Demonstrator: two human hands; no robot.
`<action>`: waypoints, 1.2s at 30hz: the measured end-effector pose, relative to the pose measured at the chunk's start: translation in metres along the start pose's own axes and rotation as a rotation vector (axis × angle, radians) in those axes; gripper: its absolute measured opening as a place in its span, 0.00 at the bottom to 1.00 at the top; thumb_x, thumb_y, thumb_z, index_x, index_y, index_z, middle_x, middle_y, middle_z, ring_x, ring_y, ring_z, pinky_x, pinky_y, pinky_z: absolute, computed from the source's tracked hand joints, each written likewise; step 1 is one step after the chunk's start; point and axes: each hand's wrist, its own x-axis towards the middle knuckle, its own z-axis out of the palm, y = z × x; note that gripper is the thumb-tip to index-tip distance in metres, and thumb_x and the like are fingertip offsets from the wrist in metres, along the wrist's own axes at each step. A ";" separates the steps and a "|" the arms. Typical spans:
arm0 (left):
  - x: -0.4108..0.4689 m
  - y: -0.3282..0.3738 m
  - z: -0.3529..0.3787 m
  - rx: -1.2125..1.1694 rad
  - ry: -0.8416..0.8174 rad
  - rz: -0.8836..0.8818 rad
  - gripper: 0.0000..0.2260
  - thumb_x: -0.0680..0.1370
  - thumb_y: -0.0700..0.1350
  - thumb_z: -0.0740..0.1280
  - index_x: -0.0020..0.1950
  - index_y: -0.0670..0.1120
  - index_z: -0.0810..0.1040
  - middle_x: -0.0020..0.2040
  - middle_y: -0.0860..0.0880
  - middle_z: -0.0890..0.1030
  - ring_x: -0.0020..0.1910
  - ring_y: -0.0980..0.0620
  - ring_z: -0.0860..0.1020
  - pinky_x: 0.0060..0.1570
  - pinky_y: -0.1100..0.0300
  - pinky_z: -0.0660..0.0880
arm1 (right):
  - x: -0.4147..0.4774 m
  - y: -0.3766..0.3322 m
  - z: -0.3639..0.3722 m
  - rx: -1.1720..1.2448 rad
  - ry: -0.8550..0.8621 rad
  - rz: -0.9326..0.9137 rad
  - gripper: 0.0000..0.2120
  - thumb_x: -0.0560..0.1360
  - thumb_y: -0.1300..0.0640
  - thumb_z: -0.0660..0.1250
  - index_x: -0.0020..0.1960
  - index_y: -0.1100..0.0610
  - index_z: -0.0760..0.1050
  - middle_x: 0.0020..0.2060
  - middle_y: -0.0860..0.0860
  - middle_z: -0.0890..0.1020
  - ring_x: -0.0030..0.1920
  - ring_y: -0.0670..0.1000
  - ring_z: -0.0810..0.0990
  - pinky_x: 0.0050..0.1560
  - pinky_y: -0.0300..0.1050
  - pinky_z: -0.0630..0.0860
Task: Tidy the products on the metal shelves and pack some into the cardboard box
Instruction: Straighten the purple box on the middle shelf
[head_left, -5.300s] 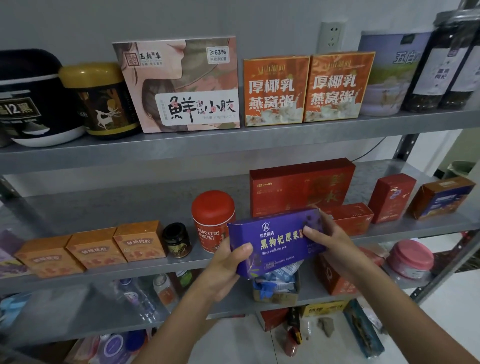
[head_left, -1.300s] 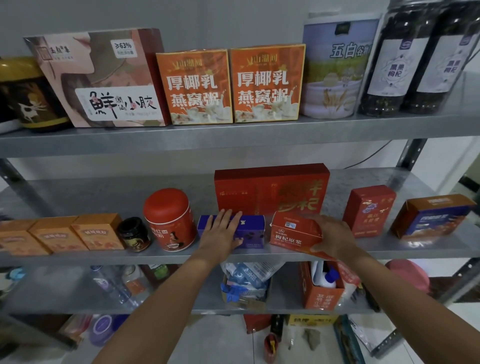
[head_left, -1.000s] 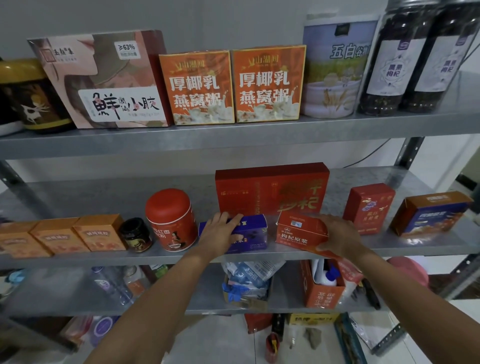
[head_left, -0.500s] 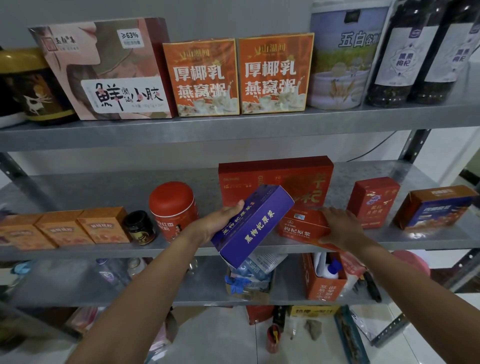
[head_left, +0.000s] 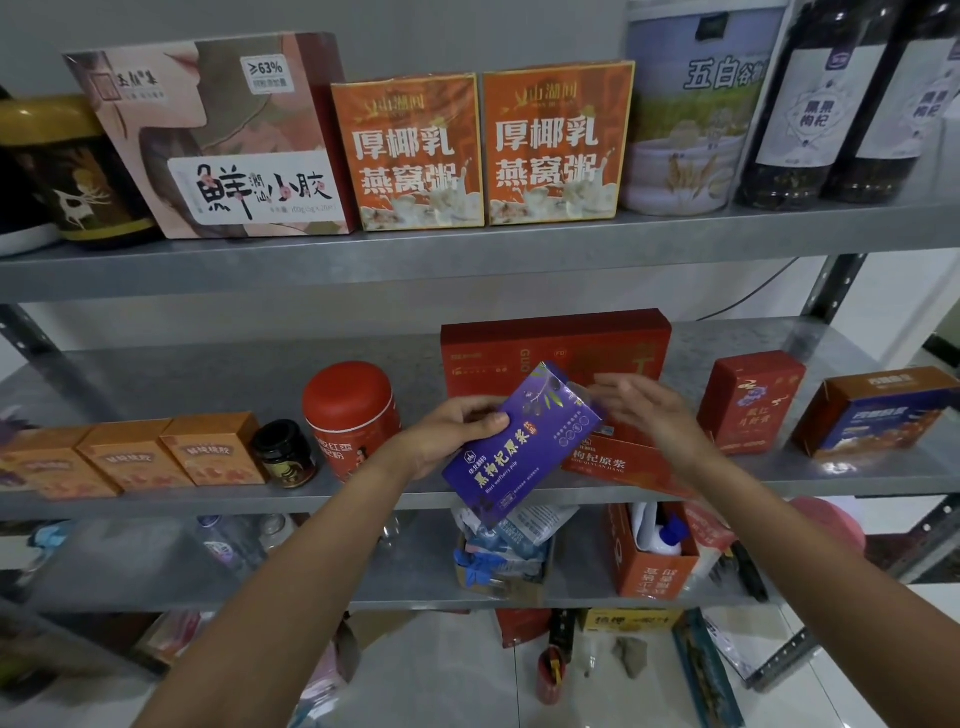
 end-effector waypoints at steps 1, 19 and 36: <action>0.001 0.000 0.000 0.007 0.005 0.003 0.09 0.79 0.43 0.66 0.58 0.50 0.77 0.50 0.47 0.83 0.45 0.53 0.83 0.44 0.60 0.81 | -0.002 -0.007 0.003 0.101 -0.065 0.091 0.15 0.79 0.51 0.61 0.65 0.52 0.73 0.57 0.49 0.81 0.58 0.48 0.80 0.50 0.34 0.78; -0.009 0.001 0.005 0.404 0.067 0.264 0.26 0.66 0.29 0.77 0.57 0.50 0.76 0.54 0.57 0.79 0.51 0.67 0.78 0.52 0.70 0.74 | -0.026 -0.018 0.029 0.045 -0.093 -0.167 0.32 0.67 0.71 0.75 0.63 0.47 0.70 0.61 0.48 0.76 0.60 0.43 0.77 0.52 0.37 0.78; -0.011 0.000 0.007 0.346 0.193 0.340 0.26 0.65 0.30 0.78 0.55 0.53 0.76 0.54 0.55 0.81 0.54 0.57 0.79 0.52 0.62 0.78 | -0.038 -0.025 0.035 -0.299 0.243 -0.487 0.08 0.69 0.63 0.75 0.41 0.55 0.76 0.62 0.46 0.75 0.66 0.49 0.72 0.65 0.50 0.71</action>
